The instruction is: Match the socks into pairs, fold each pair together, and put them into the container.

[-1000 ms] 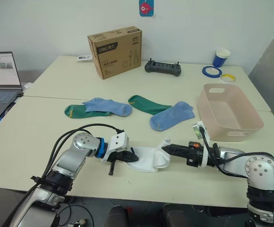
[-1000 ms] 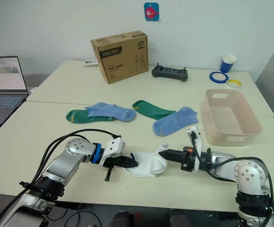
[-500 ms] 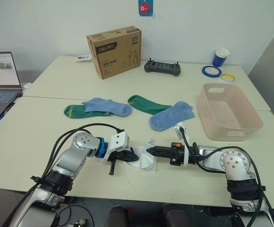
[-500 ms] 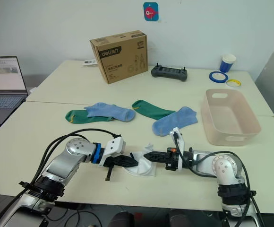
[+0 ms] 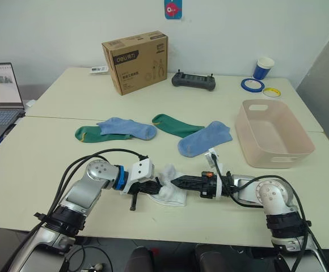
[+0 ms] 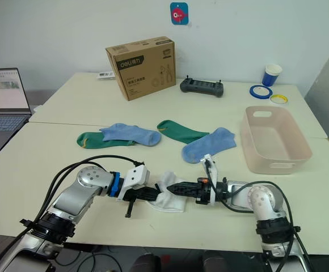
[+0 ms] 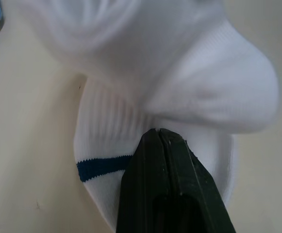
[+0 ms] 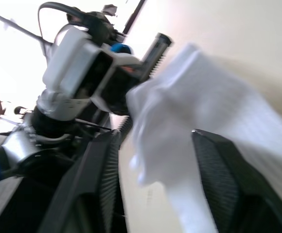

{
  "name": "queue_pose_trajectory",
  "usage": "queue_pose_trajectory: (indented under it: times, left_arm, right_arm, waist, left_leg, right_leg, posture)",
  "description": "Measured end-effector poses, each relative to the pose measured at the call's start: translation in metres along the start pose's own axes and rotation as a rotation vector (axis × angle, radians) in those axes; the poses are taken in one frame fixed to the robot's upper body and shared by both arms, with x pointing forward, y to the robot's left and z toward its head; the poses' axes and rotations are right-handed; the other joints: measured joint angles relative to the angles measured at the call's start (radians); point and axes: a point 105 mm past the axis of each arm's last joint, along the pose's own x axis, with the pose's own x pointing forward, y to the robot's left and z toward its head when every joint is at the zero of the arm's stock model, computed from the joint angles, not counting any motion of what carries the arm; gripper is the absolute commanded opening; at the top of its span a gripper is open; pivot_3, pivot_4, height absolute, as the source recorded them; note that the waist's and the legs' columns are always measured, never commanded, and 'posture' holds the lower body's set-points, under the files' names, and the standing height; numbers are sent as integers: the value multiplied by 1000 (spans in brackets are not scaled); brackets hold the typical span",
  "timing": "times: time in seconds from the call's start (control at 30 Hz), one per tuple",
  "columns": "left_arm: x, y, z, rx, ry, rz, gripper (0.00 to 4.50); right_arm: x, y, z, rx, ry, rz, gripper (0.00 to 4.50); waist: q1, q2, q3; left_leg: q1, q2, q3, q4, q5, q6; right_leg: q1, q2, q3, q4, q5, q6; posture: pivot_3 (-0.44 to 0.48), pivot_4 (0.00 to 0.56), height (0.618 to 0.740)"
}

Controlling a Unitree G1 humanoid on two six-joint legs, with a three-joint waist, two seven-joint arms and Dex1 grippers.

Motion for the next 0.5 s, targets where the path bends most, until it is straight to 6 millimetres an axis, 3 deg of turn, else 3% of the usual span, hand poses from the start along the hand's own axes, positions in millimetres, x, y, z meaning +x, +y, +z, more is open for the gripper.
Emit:
queue_pose_trajectory:
  times: [0.17,0.3,0.4,0.5]
  left_arm:
    - [0,0,0,0,0,1,0]
    - [-1,0,0,-5,0,-1,0]
    - [-4,0,-2,-24,5,-4,0]
    - [-5,0,-2,-43,2,-8,0]
  right_arm:
    - [-5,13,1,-10,-5,45,2828]
    - [-21,-2,7,-226,18,-129,2828]
    - [-22,-11,11,-390,4,-203,2215]
    - [-15,-14,7,-492,-2,-200,1116]
  waist:
    - [-1,0,0]
    - [-3,0,0]
    - [-12,0,0]
    - [-14,0,0]
  left_leg:
    - [0,0,0,0,0,0]
    - [0,0,1,0,0,0]
    - [1,0,0,-1,0,0]
    - [0,0,0,-1,0,0]
  right_leg:
    - [0,0,0,0,0,0]
    - [0,0,1,-1,0,0]
    - [0,0,0,0,0,0]
    - [-1,0,0,0,0,-1]
  posture:
    - [0,150,740]
    - [0,150,740]
    - [0,150,740]
    - [0,150,740]
